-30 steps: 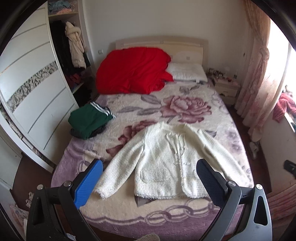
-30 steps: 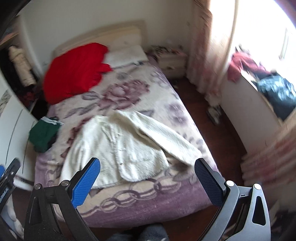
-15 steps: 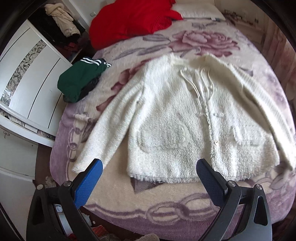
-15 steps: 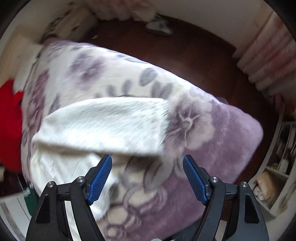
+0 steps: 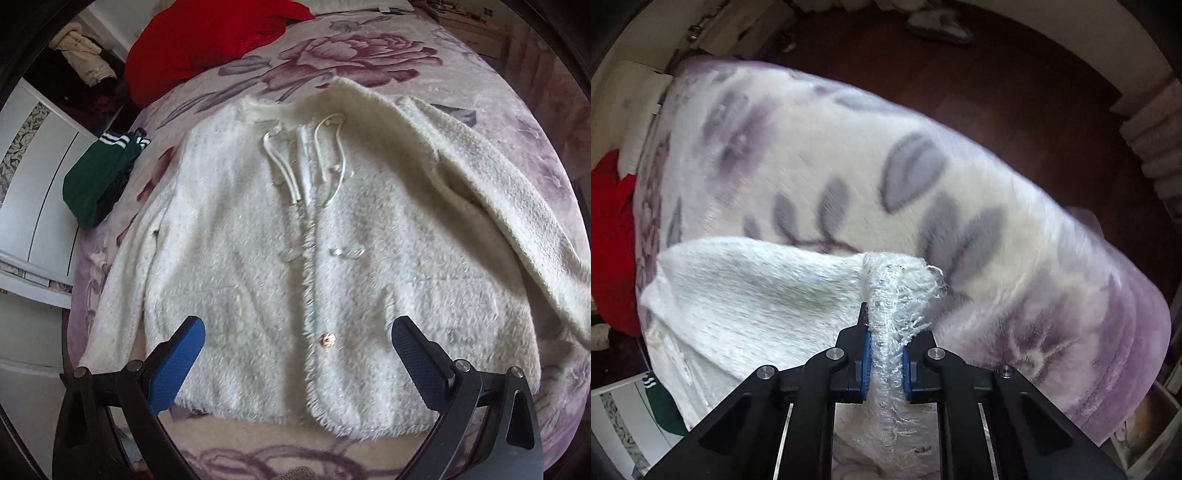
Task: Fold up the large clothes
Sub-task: 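Grasp the white cardigan's sleeve cuff with the right gripper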
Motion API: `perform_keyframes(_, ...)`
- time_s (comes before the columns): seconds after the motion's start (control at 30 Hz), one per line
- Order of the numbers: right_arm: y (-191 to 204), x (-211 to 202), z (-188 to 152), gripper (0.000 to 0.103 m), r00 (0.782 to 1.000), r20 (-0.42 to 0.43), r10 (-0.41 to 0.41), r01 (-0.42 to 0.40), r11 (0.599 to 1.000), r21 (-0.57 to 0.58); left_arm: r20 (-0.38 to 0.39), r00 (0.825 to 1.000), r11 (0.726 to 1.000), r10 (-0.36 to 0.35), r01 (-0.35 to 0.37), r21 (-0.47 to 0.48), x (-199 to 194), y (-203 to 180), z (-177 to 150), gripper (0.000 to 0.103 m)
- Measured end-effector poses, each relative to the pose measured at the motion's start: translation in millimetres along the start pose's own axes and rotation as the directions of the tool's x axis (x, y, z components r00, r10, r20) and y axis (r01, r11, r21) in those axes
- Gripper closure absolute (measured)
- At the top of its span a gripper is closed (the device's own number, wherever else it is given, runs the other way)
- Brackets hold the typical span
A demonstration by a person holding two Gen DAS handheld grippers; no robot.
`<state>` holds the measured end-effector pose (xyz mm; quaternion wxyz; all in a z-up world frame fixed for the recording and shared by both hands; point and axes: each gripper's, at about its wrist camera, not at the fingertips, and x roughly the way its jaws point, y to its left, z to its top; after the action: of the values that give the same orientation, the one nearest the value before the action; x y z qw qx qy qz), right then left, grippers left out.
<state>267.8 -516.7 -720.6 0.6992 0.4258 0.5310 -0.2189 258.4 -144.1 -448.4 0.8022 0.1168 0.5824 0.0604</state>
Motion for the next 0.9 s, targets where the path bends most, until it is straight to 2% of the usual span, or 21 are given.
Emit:
perform_keyframes(0.1,18.0,-49.4,34.3,0.091,0.987,0.153,0.043,-0.042,0.999,-0.012,0.028,0.999,0.999,-0.036,0.035,0.018,5.9,-17.3,11.5,0.0)
perform_keyframes(0.17,28.4,-64.1,65.2,0.091,0.974,0.218,0.068,-0.065,0.998,-0.024,0.032,0.998,0.998,-0.056,0.055,0.031,16.9,-31.0,19.9,0.0)
perform_keyframes(0.23,42.4,-71.2,93.0,0.092,0.961,0.271,0.062,-0.047,0.997,-0.064,0.022,0.997,0.997,-0.078,0.078,0.031,28.6,-41.8,25.8,0.0)
perform_keyframes(0.33,56.0,-49.1,123.9,0.092,0.96,0.279,0.022,0.009,0.994,-0.112,0.004,0.995,0.994,-0.098,0.098,0.04,46.5,-58.5,34.1,0.0)
perform_keyframes(0.4,52.8,-12.3,135.1,0.091,0.981,0.194,-0.013,0.038,0.991,-0.128,-0.009,0.995,0.993,-0.102,0.102,0.054,57.0,-69.7,38.4,0.0)
perform_keyframes(0.43,45.5,9.3,137.7,0.083,0.99,0.133,-0.048,0.064,0.99,-0.123,-0.016,0.994,0.993,-0.105,0.106,0.06,60.3,-74.1,39.3,0.0)
perform_keyframes(0.47,36.9,29.6,137.2,0.067,0.994,0.063,-0.084,0.091,0.99,-0.11,-0.018,0.994,0.992,-0.108,0.109,0.064,63.9,-77.1,41.9,0.0)
perform_keyframes(0.5,28.0,39.1,132.4,0.056,0.996,0.025,-0.09,0.092,0.992,-0.088,-0.019,0.994,0.992,-0.109,0.11,0.065,65.4,-79.4,43.4,0.0)
perform_keyframes(0.53,16.3,41.1,126.6,0.033,0.997,0.014,-0.073,0.073,0.996,-0.044,-0.021,0.994,0.992,-0.112,0.113,0.064,66.7,-80.0,45.0,0.0)
perform_keyframes(0.57,2.5,36.5,117.7,0.025,0.999,0.03,-0.042,0.041,0.999,0.021,-0.023,0.993,0.991,-0.118,0.119,0.056,68.1,-78.8,45.9,0.0)
perform_keyframes(0.6,-12.0,29.1,106.7,0.025,0.999,0.054,-0.004,-0.001,0.996,0.095,-0.024,0.992,0.991,-0.121,0.122,0.051,68.8,-77.7,45.9,0.0)
perform_keyframes(0.67,-36.1,19.5,84.6,0.023,0.993,0.089,0.071,-0.091,0.966,0.243,-0.042,0.992,0.992,-0.12,0.122,0.037,75.9,-73.9,45.4,0.0)
perform_keyframes(0.73,-53.8,30.9,61.6,0.023,0.983,0.069,0.171,-0.184,0.906,0.381,-0.065,0.991,0.993,-0.119,0.12,0.014,84.8,-68.5,43.2,0.0)
perform_keyframes(0.77,-60.5,49.0,49.7,0.023,0.969,0.041,0.243,-0.235,0.864,0.444,-0.081,0.99,0.993,-0.115,0.116,0.005,88.3,-66.0,41.9,0.0)
perform_keyframes(0.83,-60.7,78.4,39.2,0.023,0.952,0.025,0.306,-0.275,0.814,0.512,-0.096,0.988,0.993,-0.117,0.115,-0.024,94.6,-57.4,39.5,0.0)
perform_keyframes(0.87,-56.9,92.5,38.4,0.022,0.948,0.037,0.316,-0.287,0.798,0.531,-0.096,0.989,0.993,-0.116,0.114,-0.034,95.6,-53.5,37.9,0.0)
perform_keyframes(0.9,-52.0,99.2,39.1,0.023,0.939,0.087,0.332,-0.324,0.774,0.545,-0.092,0.989,0.993,-0.116,0.112,-0.046,96.6,-47.7,36.9,0.0)
